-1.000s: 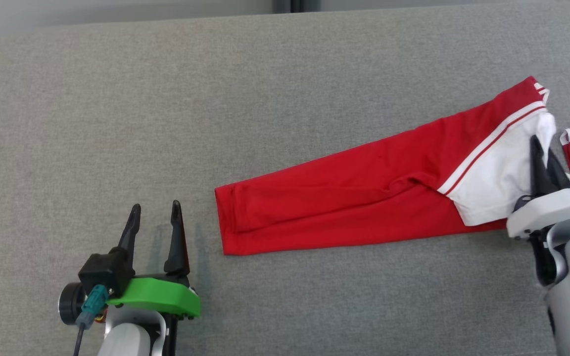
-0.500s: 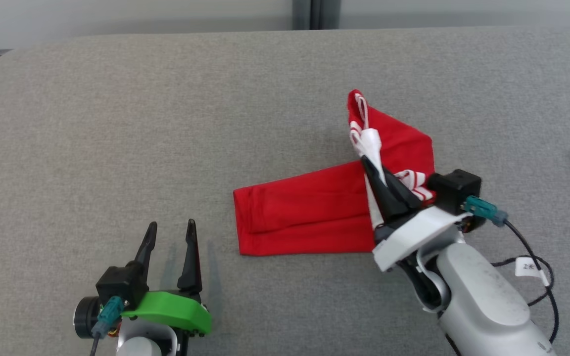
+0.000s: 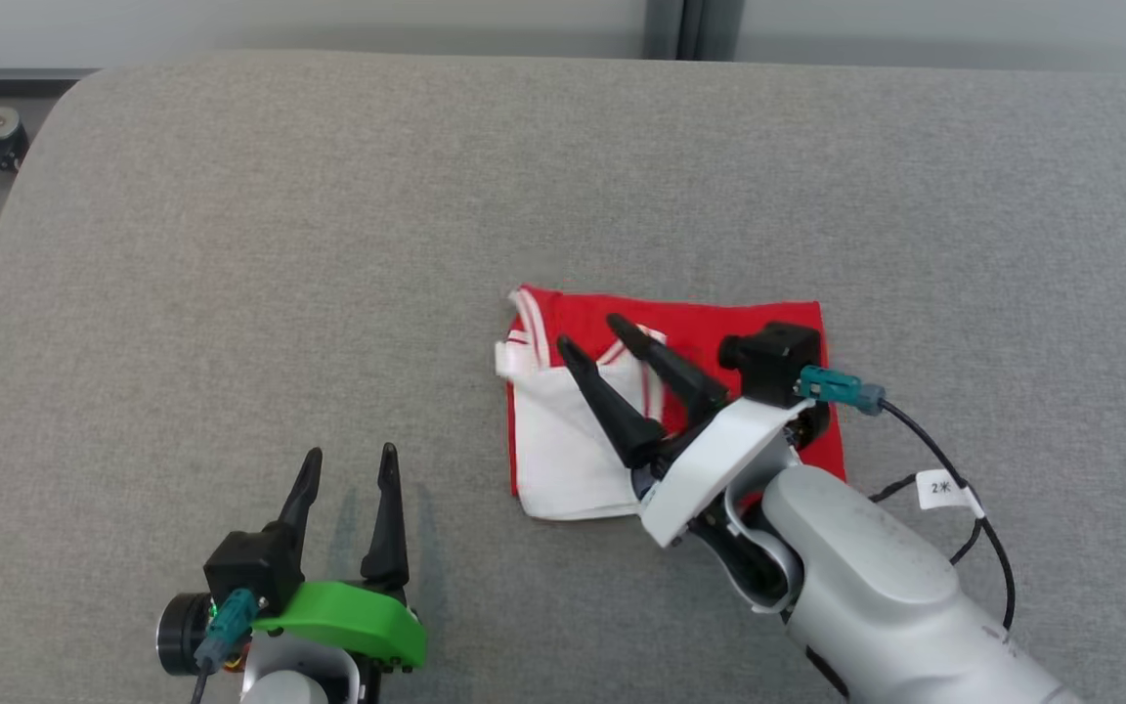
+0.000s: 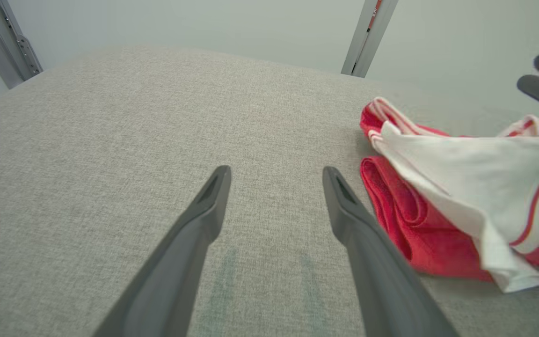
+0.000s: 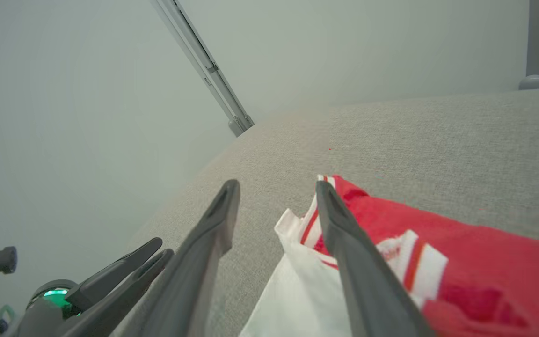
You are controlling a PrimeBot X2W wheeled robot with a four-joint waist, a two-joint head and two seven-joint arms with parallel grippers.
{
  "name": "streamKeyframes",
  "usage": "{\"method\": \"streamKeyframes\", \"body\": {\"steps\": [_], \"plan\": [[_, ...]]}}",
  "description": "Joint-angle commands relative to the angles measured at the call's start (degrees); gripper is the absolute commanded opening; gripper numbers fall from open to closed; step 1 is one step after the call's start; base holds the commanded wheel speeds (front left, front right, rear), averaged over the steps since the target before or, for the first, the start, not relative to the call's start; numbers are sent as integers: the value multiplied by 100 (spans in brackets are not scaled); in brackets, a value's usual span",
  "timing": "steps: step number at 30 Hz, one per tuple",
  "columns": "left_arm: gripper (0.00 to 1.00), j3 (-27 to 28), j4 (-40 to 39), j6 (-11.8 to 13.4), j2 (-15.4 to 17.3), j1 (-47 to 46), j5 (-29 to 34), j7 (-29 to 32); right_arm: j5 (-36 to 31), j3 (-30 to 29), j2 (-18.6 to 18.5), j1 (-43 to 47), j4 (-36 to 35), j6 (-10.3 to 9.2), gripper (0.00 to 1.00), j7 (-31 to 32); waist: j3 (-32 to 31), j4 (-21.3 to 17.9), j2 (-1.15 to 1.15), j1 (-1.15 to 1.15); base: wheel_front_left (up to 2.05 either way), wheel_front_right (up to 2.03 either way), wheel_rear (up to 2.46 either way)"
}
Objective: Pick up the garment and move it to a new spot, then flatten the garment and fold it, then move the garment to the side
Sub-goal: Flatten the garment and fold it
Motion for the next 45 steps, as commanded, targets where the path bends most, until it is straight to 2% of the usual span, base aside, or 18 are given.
{"method": "streamKeyframes", "body": {"steps": [1,5,11,15,24,27,35,36,37,45], "plan": [[100,40,-5,22,21,-28,17,2,-65,-143,-64,-42,174,-6,100,-45,7,-134,0,0,0,0,0],[100,139,-36,27,21,-74,108,2,-761,-1097,-43,65,346,-6,100,-49,-35,-388,0,0,0,0,0],[100,317,-74,42,21,-105,337,3,-2028,-2740,-43,711,88,-6,100,-51,-126,-803,0,0,0,0,0],[100,453,-79,58,22,-111,474,3,-2563,-3313,-35,1138,-48,-6,100,-52,-197,-1024,0,0,0,0,0],[100,667,-184,223,23,266,819,3,-3077,-3780,-41,1894,-258,-6,100,-54,-517,-1275,0,0,0,0,0],[100,686,-199,295,22,643,724,3,-3104,-3906,-40,2294,-236,-6,100,-53,-745,-1265,0,0,0,0,0],[100,632,-208,299,22,677,702,3,-3156,-3883,-41,2337,-228,-6,100,-53,-686,-1148,0,0,0,0,0],[100,617,-210,293,22,627,698,3,-3149,-3816,-39,2280,-178,-6,52,-53,-646,-1120,0,0,0,0,0],[100,599,-214,285,22,567,691,3,-3166,-3764,-40,2193,-140,-6,0,-53,-590,-1088,0,0,0,0,0],[100,316,-217,235,23,143,639,3,-3166,-3265,-90,1338,273,-6,0,-54,-164,-545,0,0,0,0,0]]}}
